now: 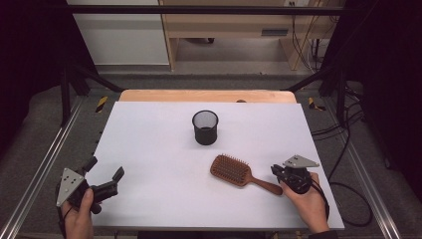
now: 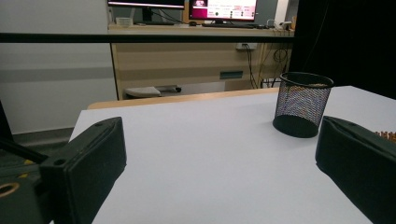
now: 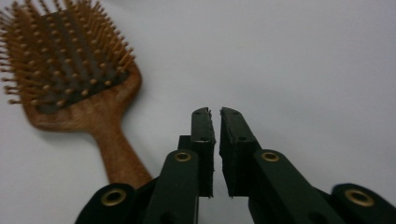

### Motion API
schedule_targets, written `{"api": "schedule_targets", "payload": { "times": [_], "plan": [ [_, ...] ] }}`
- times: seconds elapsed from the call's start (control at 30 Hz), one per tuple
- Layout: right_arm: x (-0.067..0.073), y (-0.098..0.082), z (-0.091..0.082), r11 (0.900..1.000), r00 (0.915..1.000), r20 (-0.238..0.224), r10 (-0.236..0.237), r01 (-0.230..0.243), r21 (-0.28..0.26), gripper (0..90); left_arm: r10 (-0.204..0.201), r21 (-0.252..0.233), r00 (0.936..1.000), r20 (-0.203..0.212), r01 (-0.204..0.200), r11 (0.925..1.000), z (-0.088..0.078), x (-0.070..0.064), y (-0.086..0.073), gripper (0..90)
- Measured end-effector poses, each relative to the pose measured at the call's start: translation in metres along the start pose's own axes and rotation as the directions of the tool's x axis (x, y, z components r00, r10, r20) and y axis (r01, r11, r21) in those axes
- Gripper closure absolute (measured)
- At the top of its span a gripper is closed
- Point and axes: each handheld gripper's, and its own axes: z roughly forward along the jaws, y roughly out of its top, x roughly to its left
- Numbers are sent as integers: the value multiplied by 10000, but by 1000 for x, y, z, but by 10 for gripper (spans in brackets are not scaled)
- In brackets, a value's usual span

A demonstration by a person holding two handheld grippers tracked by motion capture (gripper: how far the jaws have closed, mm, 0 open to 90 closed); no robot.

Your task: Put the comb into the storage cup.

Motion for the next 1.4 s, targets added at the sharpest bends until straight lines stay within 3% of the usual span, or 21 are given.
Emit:
{"api": "schedule_targets", "payload": {
  "times": [0.03, 0.07, 0.1, 0.4, 0.53, 0.77, 1.17, 1.4],
  "plan": [
    [4, -1, 3, 9996, 9994, -357, -37, 47, 279, 900, -12, 2, 10000, 0, 12, 10000, 0, 0, 0, 19],
    [4, -1, 3, 9996, 9994, -357, -37, 47, 279, 900, -12, 2, 10000, 0, 12, 10000, 0, 0, 0, 19],
    [6, -1, 6, 9981, 9981, -609, -135, 171, 600, 900, -12, -6, 10000, 19, 12, 10000, 0, -1, 0, 19],
    [16, -4, 9, 9921, 9913, -1307, -127, 288, 1219, 900, 8, 52, 10000, 98, -9, 10000, 1, -1, 0, 19],
    [27, -7, 8, 9855, 9848, -1721, -250, 531, 1609, 900, -5, 75, 10000, 73, 4, 10000, 1, -1, 0, 19],
    [35, -6, 8, 9838, 9818, -1881, -266, 591, 1694, 900, -11, 95, 10000, 81, 10, 10000, 1, -1, 0, 19],
    [35, -7, 7, 9850, 9792, -2030, -60, 408, 1677, 900, -23, 112, 9999, 98, 22, 9999, 1, -1, -1, 19],
    [37, 0, -6, 9936, 9802, -1969, 216, 8, 1128, 888, 32, 149, 10000, 45, -33, 9999, 1, -1, -1, 19]
  ]
}}
